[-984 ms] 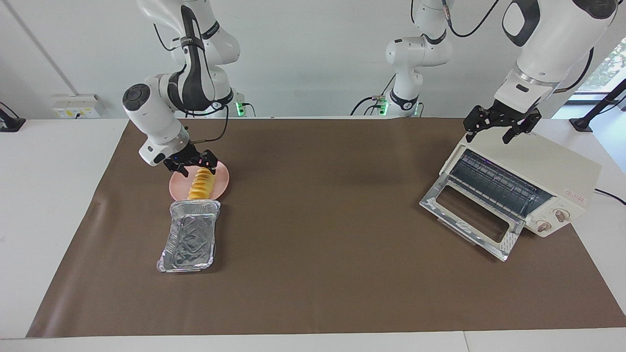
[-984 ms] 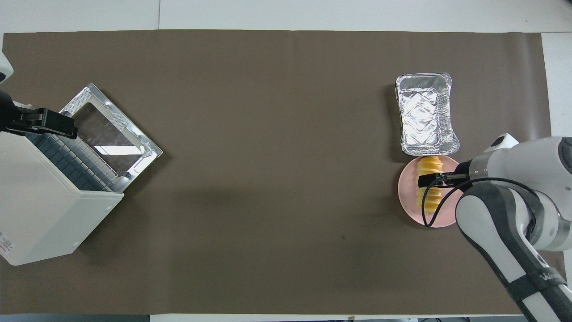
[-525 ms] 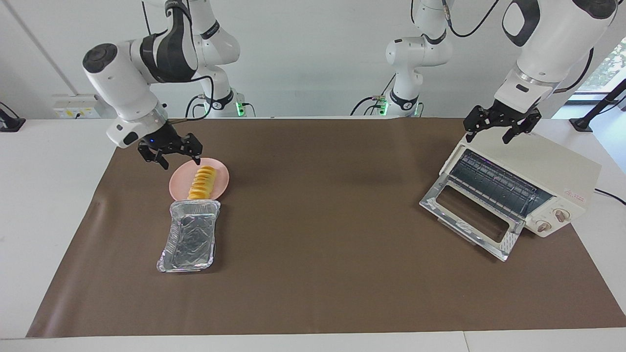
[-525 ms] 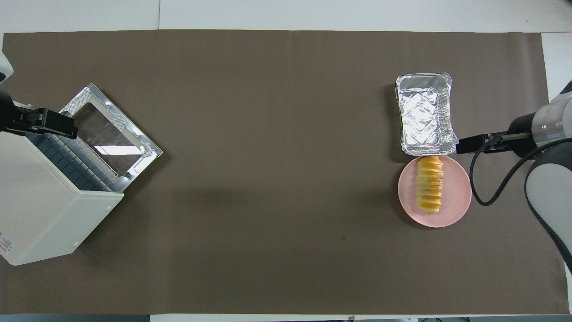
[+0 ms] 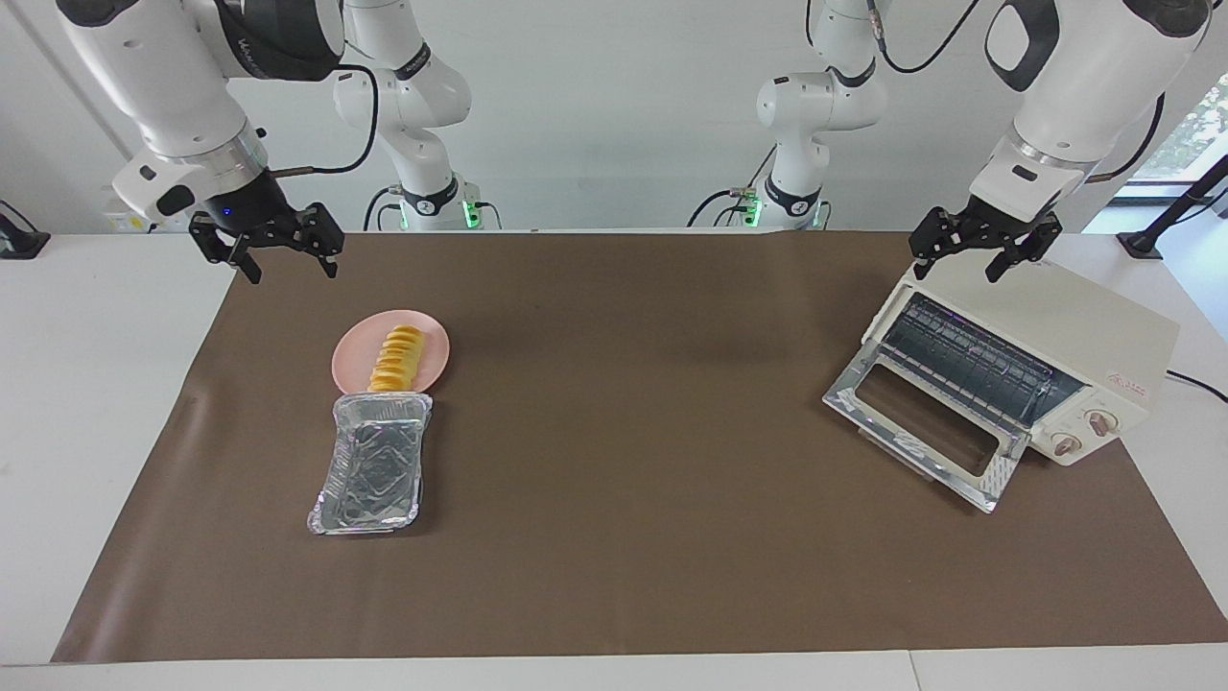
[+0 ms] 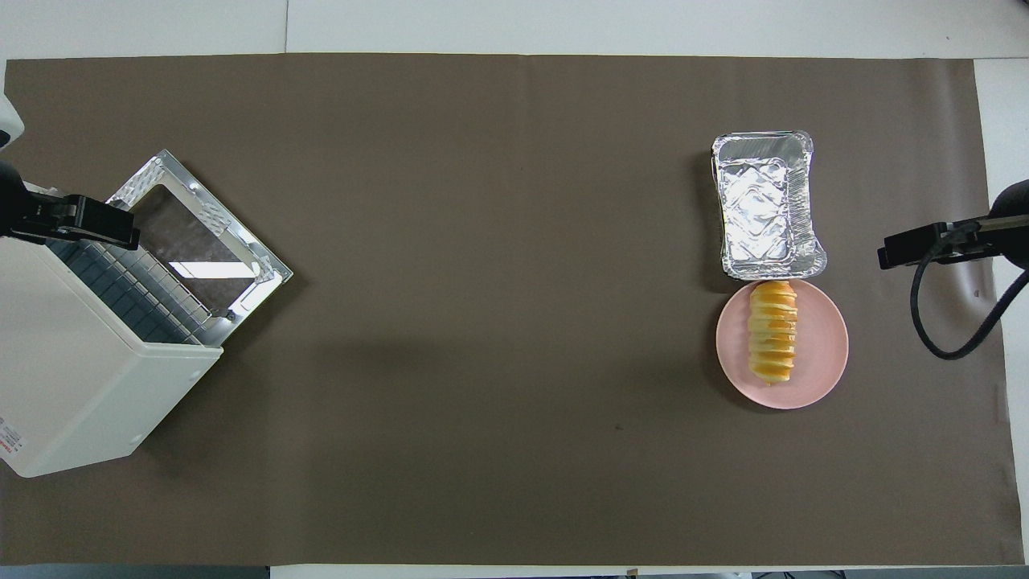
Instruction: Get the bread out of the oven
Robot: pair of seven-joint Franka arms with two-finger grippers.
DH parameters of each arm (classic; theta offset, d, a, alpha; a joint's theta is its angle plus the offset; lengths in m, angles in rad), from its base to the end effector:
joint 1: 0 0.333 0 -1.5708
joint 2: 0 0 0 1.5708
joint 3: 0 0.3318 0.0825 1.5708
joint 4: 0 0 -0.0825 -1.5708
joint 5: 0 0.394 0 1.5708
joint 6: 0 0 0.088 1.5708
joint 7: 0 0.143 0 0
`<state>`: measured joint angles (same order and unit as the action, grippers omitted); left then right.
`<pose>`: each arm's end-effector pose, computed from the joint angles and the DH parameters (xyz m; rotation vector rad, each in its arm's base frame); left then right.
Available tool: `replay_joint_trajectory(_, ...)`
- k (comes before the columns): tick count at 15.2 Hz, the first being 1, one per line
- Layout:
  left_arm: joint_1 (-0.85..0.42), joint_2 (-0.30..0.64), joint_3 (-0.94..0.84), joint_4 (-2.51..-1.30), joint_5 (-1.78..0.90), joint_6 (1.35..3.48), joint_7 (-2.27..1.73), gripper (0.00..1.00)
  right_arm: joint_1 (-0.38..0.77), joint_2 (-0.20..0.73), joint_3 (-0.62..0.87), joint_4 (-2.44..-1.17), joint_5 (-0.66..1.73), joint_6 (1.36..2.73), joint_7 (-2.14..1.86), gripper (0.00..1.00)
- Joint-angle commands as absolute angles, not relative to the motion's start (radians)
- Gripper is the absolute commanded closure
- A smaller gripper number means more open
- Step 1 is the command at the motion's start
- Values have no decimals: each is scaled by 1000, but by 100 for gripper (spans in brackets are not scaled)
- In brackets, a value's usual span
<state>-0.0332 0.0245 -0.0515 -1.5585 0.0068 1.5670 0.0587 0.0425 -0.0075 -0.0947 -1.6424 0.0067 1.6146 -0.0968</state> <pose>0.5693 -0.0470 0.5960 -3.1277 0.2247 0.0249 0.5628 -0.0286 0.5777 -3.1318 -0.0693 0.0309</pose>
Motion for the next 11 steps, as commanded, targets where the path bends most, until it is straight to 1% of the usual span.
replay_joint_trajectory(1,-23,-3,-55,-1583,-14,1572,51,0,-2,18,-92,-1594,-11,1609,-87,0)
replay_joint_trajectory(4,-21,-3,-55,-1583,-14,1572,51,0,-11,26,-92,-1530,-8,1594,-84,0)
replay_joint_trajectory(9,-23,-2,-55,-1583,-14,1572,51,0,-21,25,-91,-1552,-9,1589,-81,0)
replay_joint_trajectory(11,-23,-3,-55,-1583,-14,1572,51,0,-29,23,-91,-1551,-8,1551,-81,0)
